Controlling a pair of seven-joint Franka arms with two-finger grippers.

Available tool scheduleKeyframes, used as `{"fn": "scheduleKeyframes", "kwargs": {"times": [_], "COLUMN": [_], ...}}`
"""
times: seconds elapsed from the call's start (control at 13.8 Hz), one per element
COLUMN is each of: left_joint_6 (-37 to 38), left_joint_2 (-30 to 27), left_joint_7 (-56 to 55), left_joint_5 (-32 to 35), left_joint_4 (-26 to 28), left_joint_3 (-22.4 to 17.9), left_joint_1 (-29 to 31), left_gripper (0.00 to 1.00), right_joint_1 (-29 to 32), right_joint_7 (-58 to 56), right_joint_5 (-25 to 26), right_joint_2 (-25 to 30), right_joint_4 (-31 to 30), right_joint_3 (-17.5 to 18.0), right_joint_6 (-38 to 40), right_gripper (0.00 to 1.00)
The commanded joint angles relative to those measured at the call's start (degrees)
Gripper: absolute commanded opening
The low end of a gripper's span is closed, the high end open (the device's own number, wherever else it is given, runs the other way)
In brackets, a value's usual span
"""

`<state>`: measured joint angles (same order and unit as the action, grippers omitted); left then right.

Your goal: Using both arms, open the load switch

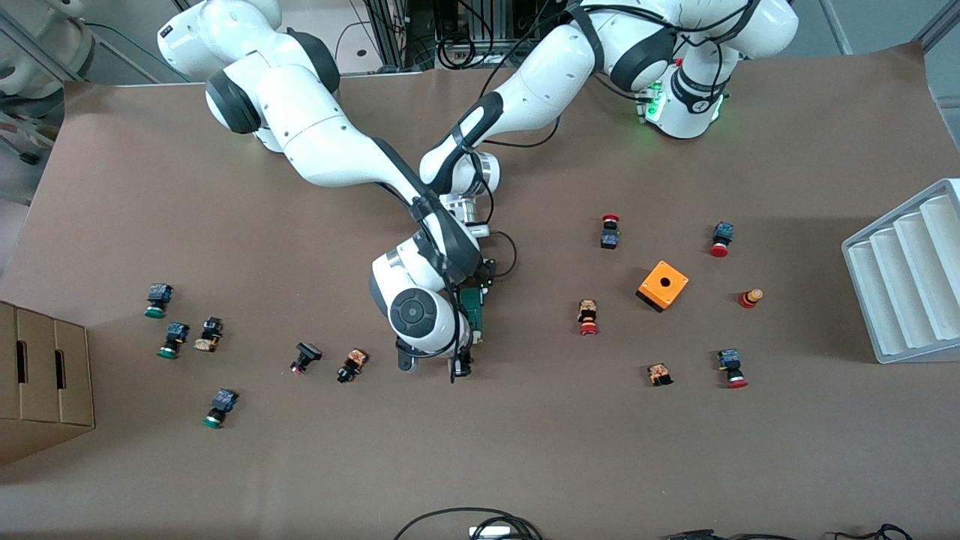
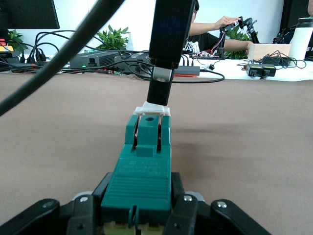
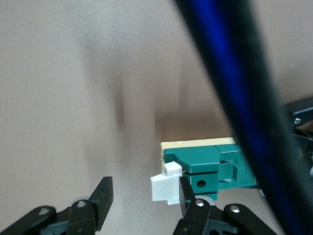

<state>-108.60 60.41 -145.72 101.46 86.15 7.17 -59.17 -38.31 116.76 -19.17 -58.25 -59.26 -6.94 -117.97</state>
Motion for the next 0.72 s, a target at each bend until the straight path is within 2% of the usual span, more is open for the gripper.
{"fn": "scheduleKeyframes", "kwargs": {"times": [0.0,0.36,0.65], "left_joint_6": [0.93,0.93,0.93], "left_joint_2": [0.85,0.85,0.76], "left_joint_7": [-0.09,0.0,0.0], "left_joint_5": [0.75,0.75,0.75], "left_joint_4": [-1.34,-1.25,-1.33], "left_joint_3": [0.13,0.13,0.13], "left_joint_1": [-0.06,-0.06,-0.06], "left_gripper": [0.5,0.5,0.5], "right_joint_1": [0.6,0.6,1.13], "right_joint_7": [0.57,1.63,1.55], "right_joint_5": [-2.19,-5.7,-5.8], "right_joint_2": [-2.14,-2.05,-2.49], "right_joint_4": [3.98,3.98,3.98], "right_joint_3": [0.43,0.78,0.78], "right_joint_6": [3.35,4.94,3.63], "right_gripper": [0.63,0.63,0.63]}}
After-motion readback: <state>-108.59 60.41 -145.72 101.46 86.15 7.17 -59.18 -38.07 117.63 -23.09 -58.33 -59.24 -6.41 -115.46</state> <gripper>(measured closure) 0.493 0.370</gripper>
